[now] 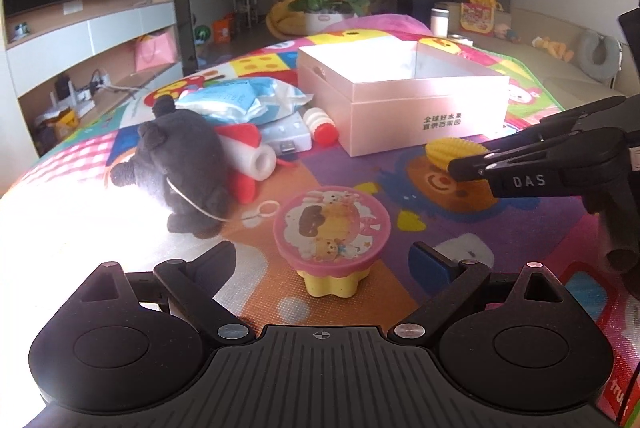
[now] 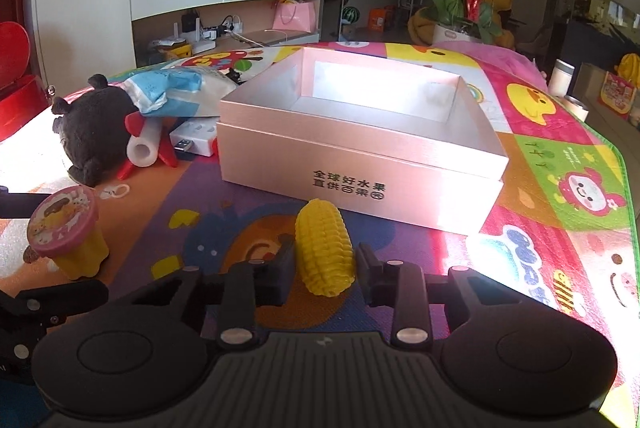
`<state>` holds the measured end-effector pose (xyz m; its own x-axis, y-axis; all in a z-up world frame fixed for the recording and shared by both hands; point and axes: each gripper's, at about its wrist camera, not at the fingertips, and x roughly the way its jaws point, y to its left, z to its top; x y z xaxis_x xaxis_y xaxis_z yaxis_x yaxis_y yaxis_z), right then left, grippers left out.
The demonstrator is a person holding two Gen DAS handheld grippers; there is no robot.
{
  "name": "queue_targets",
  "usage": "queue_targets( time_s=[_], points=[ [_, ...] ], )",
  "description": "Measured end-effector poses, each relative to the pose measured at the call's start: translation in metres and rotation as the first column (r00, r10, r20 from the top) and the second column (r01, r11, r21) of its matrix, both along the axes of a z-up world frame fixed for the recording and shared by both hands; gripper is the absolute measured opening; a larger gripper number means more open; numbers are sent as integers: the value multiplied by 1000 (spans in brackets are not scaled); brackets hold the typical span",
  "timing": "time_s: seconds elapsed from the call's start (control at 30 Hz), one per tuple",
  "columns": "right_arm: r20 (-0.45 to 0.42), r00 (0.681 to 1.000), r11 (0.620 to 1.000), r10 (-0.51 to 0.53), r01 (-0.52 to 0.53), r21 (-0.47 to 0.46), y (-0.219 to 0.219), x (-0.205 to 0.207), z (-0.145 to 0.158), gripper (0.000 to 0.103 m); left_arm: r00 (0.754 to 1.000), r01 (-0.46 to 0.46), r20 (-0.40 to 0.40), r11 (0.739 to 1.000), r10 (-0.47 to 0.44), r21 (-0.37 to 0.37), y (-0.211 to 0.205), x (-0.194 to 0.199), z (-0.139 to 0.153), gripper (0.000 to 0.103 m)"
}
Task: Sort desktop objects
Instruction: 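Close the right tool on the yellow corn toy and lift it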
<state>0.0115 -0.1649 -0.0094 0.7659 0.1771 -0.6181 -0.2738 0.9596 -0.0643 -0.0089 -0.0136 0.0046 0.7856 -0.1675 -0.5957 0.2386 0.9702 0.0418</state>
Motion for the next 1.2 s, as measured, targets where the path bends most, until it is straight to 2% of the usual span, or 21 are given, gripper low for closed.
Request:
queue_targets(
  time_s=[0.17,0.23,0.27,0.33,0.43,0.53,0.73,0.87,0.9,0.97,1.03,1.1,1.2],
  points=[
    [-21,982,982,189,-189,11,10,-26,11,32,1000,-19,-24,999,19,-27,6,3,-1,100],
    [-31,977,977,213,-213,-5,6,-33,12,32,1000,-14,-24,1000,13,-22,5,3,-1,100],
    [-28,978,978,208,-209,-25,3,-35,11,34,1000,-13,-24,1000,13,-19,4,2,-1,100],
    [-6,987,982,163,-162,-96,-1,-36,8,47,1000,-16,-26,1000,15,-15,3,2,-2,101],
    [50,998,981,39,-29,-192,-12,-30,4,50,999,-31,-35,999,30,-17,4,3,-3,102],
    [61,997,981,-36,47,-189,-21,-26,3,50,998,-41,-51,999,40,-24,6,5,-3,102],
    [42,995,984,-88,93,-149,-27,-23,-3,51,997,-50,-64,999,49,-22,6,6,-5,103],
    [79,991,983,-103,114,-143,-25,-9,-2,51,996,-57,-75,998,56,-14,5,8,-6,103],
    [78,992,982,-99,110,-153,-23,-3,-3,50,996,-59,-74,998,58,-13,5,7,-6,103],
    [42,994,980,-98,104,-171,-19,9,-5,29,996,-60,-71,998,59,-15,6,7,-6,103],
    [44,998,986,-51,57,-157,-12,7,-3,30,996,-60,-74,998,59,-19,6,7,-6,103],
    [54,997,992,56,-49,-117,-4,-4,2,30,995,-61,-78,998,60,-18,6,8,-6,103],
    [59,979,976,193,-185,-119,8,-22,6,30,995,-61,-78,998,60,-19,6,8,-6,103]
  ],
)
